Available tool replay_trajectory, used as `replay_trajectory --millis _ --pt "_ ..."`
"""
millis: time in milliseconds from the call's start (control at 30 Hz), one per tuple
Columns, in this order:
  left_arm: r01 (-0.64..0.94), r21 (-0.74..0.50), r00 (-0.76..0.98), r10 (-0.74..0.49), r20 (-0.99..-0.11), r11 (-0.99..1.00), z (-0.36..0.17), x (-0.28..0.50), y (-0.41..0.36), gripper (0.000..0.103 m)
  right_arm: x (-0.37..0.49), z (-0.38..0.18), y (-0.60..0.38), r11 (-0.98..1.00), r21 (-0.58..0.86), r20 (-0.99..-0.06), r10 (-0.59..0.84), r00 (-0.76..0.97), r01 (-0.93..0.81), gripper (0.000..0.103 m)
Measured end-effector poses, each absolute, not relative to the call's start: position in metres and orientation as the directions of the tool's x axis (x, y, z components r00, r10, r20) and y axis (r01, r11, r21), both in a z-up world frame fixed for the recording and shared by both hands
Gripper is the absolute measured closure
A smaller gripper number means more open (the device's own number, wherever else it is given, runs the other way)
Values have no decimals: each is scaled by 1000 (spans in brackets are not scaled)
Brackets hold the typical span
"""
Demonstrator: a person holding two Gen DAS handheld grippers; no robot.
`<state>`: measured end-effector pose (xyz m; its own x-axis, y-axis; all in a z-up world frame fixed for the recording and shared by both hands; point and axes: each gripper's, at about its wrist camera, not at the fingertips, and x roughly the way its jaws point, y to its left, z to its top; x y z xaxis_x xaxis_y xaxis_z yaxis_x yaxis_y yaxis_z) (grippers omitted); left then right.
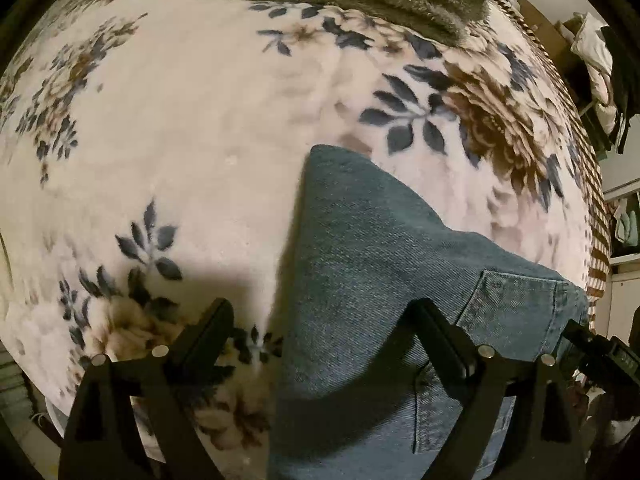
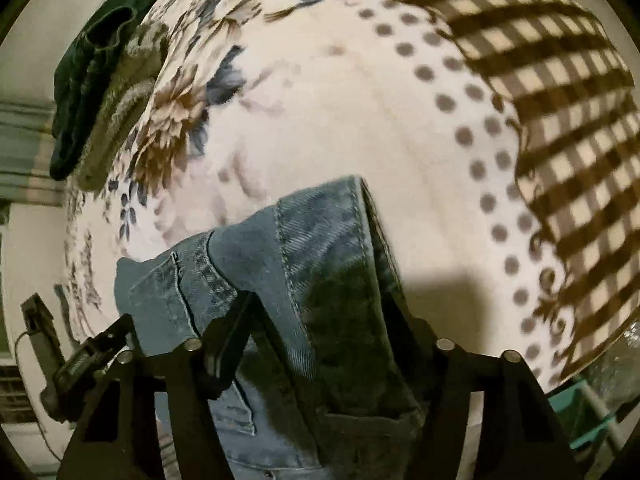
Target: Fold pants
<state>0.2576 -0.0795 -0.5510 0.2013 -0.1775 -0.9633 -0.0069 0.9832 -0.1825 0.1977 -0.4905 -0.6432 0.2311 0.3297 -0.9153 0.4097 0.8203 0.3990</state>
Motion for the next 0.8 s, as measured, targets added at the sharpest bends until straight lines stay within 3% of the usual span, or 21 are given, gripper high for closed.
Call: replay_trajectory --millis 33,133,200,533,800 --pt "-6 -174 203 -169 -964 985 -551 258 -80 8 198 -641 -489 827 397 -915 328 233 397 48" --pt "-11 -172 198 -167 -966 985 -553 260 -80 4 200 -636 -481 860 366 -925 296 238 356 89" --pt "-9 -172 194 -167 -967 985 -554 262 -81 3 199 -632 -476 874 346 -930 271 250 342 95" --pt "24 -160 200 -161 -966 987 -552 264 -90 3 187 -618 -489 848 329 -933 223 284 414 97" --pt "21 -177 194 -177 -965 984 -553 261 -89 3 196 -642 -495 796 374 -926 294 236 476 93"
